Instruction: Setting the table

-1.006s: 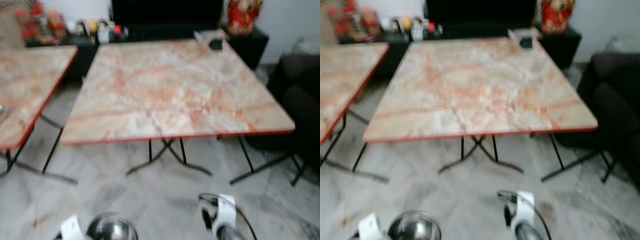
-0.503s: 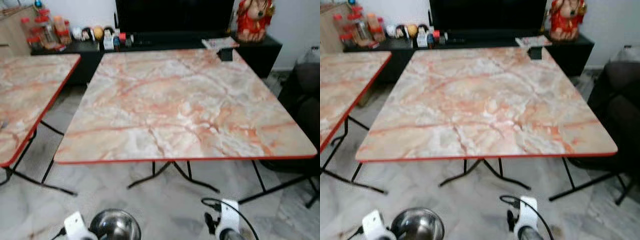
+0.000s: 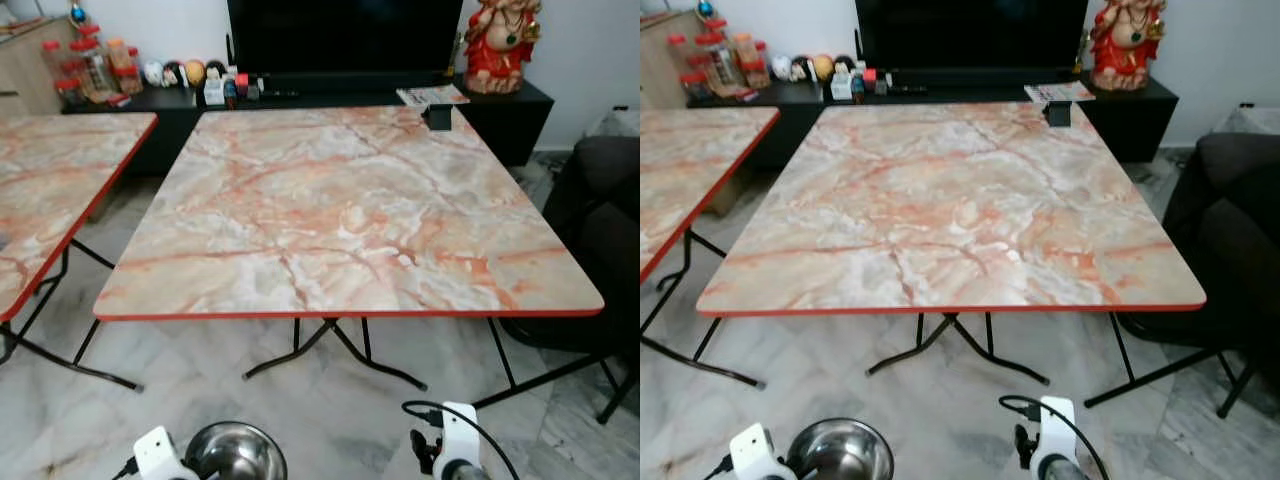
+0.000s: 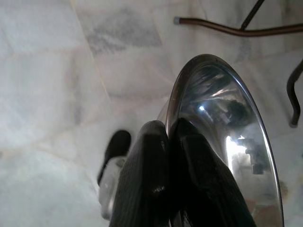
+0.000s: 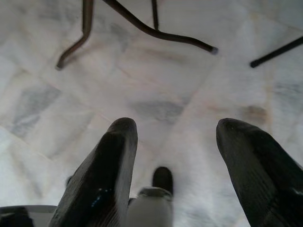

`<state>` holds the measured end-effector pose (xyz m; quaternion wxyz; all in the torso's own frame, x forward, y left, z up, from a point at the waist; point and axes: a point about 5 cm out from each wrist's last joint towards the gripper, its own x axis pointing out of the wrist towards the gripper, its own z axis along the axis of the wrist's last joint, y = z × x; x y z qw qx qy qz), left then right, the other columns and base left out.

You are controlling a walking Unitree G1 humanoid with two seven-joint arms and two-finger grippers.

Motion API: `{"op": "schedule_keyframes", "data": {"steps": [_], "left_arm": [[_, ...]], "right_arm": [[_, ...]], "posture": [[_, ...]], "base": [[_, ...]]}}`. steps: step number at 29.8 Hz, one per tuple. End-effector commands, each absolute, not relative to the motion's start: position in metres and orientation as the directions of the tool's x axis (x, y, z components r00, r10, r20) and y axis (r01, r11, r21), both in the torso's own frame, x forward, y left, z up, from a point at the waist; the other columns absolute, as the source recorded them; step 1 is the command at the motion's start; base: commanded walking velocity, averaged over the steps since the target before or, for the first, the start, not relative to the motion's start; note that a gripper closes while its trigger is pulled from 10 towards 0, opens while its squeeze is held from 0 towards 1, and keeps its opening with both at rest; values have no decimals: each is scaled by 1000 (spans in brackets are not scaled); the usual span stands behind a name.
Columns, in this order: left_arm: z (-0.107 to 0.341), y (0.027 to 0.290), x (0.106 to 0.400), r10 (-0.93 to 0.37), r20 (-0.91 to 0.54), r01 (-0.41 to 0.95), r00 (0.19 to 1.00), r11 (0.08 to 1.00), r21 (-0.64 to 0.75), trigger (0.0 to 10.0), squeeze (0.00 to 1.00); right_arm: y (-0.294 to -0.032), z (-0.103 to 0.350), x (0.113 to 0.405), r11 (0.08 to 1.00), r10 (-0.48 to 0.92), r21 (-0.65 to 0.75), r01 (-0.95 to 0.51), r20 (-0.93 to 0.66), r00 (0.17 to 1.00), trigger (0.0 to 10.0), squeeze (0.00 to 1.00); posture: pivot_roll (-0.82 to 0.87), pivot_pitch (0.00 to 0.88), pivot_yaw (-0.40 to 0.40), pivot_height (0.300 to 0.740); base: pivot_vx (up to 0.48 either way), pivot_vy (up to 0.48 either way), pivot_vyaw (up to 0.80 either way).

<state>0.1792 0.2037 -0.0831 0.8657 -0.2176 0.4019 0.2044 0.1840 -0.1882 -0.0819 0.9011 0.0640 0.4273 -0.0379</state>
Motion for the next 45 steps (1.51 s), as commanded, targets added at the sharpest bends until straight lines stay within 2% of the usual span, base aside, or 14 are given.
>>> {"op": "schedule_keyframes", "data": {"steps": [1, 14, 23, 31, 36, 37, 38, 40, 41, 45], "left_arm": [[-83, 207, 179, 183, -782, -521, 595, 829, -203, 10000, 0], [-82, 211, 179, 189, -777, -520, 601, 830, -200, 10000, 0], [-80, 220, 177, 213, -764, -529, 610, 827, -192, 10000, 0], [-81, 237, 165, 286, -758, -579, 586, 802, -144, 10000, 0], [-76, 261, 156, 453, -716, -667, 531, 745, -24, 10000, 0], [-64, 281, 157, 584, -630, -746, 511, 665, 12, 10000, 0], [-56, 292, 159, 650, -574, -784, 498, 621, 23, 10000, 0], [-42, 311, 162, 741, -486, -831, 463, 553, 53, 10000, 0], [-42, 311, 162, 741, -486, -831, 463, 553, 53, 10000, 0], [-3, 349, 166, 898, -249, -907, 363, 402, 128, 10000, 0]], "right_arm": [[-185, -81, 186, 989, -4, 93, 119, -773, 634, 10000, 0], [-187, -80, 188, 989, -2, 91, 113, -769, 640, 10000, 0], [-185, -79, 190, 989, -1, 95, 115, -765, 644, 10000, 0], [-186, -80, 190, 990, -2, 90, 111, -770, 638, 10000, 0], [-184, -80, 189, 990, 3, 93, 108, -771, 637, 10000, 0], [-184, -80, 188, 990, 5, 93, 106, -773, 635, 10000, 0], [-184, -80, 188, 990, 6, 93, 104, -773, 634, 10000, 0], [-184, -81, 188, 991, 11, 91, 94, -775, 632, 10000, 0], [-184, -81, 188, 991, 11, 91, 94, -775, 632, 10000, 0], [-180, -80, 191, 993, 28, 96, 73, -774, 633, 10000, 0]], "posture": [[-54, 0, 10, 740], [-46, 0, -2, 740], [-39, 0, -12, 740], [-26, 0, -22, 740], [-23, 0, -23, 740], [-15, 0, -28, 740], [-7, 0, -32, 740], [4, 0, -37, 740], [4, 0, -37, 740], [29, 0, -47, 740]], "base": [[244, -409, 0], [250, -387, 0], [0, 0, 0], [0, 0, 0], [0, 0, 0], [0, 0, 0], [0, 0, 0], [0, 0, 0], [0, 0, 0], [0, 0, 0]]}}
